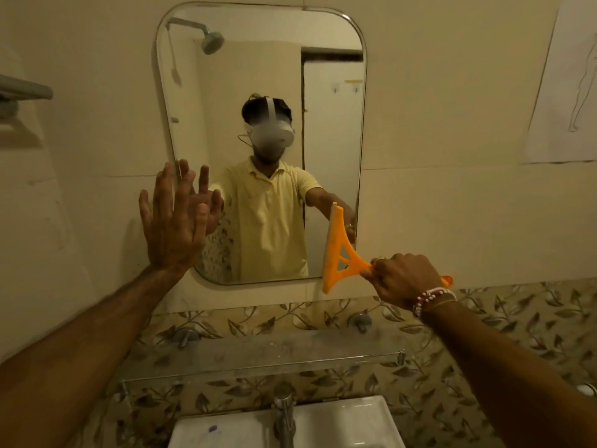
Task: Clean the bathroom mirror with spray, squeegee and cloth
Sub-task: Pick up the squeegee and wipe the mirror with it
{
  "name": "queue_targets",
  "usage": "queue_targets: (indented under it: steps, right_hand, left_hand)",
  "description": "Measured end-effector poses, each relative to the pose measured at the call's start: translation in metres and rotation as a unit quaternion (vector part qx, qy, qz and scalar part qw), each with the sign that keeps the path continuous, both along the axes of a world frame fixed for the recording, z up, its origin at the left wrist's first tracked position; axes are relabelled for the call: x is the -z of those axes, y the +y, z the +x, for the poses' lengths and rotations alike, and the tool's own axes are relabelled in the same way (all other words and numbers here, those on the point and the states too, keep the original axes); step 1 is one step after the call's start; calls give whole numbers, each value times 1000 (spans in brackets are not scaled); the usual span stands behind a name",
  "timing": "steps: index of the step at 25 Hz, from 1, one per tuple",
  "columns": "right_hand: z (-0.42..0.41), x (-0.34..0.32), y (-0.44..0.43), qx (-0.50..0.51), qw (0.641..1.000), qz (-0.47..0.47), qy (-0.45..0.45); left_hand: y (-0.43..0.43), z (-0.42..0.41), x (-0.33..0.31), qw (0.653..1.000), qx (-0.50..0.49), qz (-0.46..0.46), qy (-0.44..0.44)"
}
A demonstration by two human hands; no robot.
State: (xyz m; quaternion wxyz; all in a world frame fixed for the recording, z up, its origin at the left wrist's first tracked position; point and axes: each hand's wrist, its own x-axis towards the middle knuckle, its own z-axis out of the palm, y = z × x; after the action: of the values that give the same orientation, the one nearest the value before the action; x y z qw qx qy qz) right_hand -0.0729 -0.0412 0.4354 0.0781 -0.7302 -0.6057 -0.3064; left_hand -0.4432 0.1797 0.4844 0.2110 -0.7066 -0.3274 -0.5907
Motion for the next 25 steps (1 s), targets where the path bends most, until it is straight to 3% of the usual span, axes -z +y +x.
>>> queue_targets:
  steps: [7,11,15,21,25]
  right_hand:
    - [-100,-39,49,-111,970,146,158]
    - [-138,-50,78,-112,955,162,222]
    - [-115,-23,66,-106,948,169,247]
    - [-62,50,19,-10,940,136,312]
    - [-69,55,12,-18,923,154,353]
  left_hand:
    - [-10,9,-21,1000,-5,30,5]
    - [-8,10,-30,999,2,37,-5]
    - [-10,27,-28,999,35,41,0]
    - [-15,63,-16,997,65,36,24]
    - [-22,74,-14,996,74,32,44]
